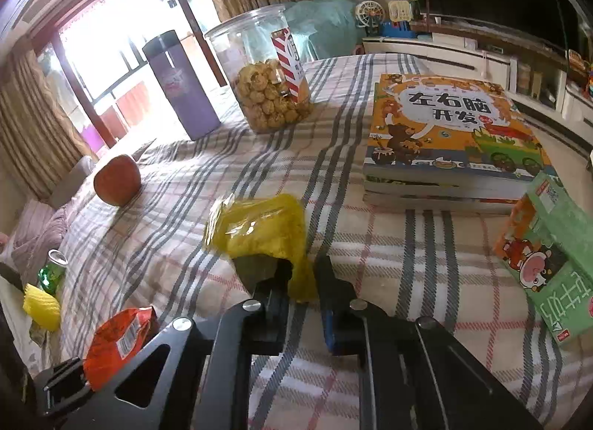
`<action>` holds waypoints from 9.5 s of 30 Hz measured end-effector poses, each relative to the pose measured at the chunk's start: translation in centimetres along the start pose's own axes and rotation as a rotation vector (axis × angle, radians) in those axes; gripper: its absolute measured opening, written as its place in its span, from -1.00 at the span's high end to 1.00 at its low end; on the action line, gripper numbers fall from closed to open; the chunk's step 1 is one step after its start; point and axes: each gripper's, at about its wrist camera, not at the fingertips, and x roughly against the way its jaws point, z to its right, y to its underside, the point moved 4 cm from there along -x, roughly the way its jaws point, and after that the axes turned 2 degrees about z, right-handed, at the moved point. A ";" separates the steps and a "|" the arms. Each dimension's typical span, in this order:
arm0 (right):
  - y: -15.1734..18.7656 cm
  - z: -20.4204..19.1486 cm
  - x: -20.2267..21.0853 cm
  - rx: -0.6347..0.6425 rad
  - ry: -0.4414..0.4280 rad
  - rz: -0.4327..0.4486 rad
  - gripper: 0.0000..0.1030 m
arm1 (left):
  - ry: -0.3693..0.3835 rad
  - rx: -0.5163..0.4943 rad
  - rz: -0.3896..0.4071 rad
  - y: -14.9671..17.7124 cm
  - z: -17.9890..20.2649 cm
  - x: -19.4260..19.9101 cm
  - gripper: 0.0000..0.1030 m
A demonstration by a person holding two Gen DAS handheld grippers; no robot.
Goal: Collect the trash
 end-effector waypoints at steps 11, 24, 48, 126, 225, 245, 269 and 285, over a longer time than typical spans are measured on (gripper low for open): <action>4.3 2.2 6.6 -0.052 -0.035 0.036 0.77 | -0.046 -0.088 0.002 1.5 2.9 2.0 0.92; 9.1 3.1 13.1 -0.083 -0.031 0.085 0.77 | 0.012 -0.161 -0.005 3.8 6.7 5.7 0.92; 13.4 5.1 16.8 -0.084 0.062 0.095 0.69 | 0.058 -0.214 -0.091 7.5 9.9 6.3 0.92; 14.5 16.5 29.6 -0.268 0.188 0.295 0.77 | 0.265 -0.449 -0.046 7.3 25.2 7.4 0.92; 11.9 23.4 29.8 -0.296 0.295 0.257 0.77 | 0.275 -0.552 -0.069 6.6 34.4 2.1 0.91; 11.5 24.2 29.0 -0.298 0.307 0.218 0.76 | 0.276 -0.544 -0.085 6.2 34.7 1.0 0.86; 13.3 20.4 32.2 -0.330 0.274 0.283 -0.54 | 0.216 -0.465 -0.020 7.8 28.9 6.7 -0.45; 18.3 12.8 33.7 -0.265 0.280 0.359 -0.85 | 0.102 -0.389 0.212 13.4 21.3 16.6 -0.87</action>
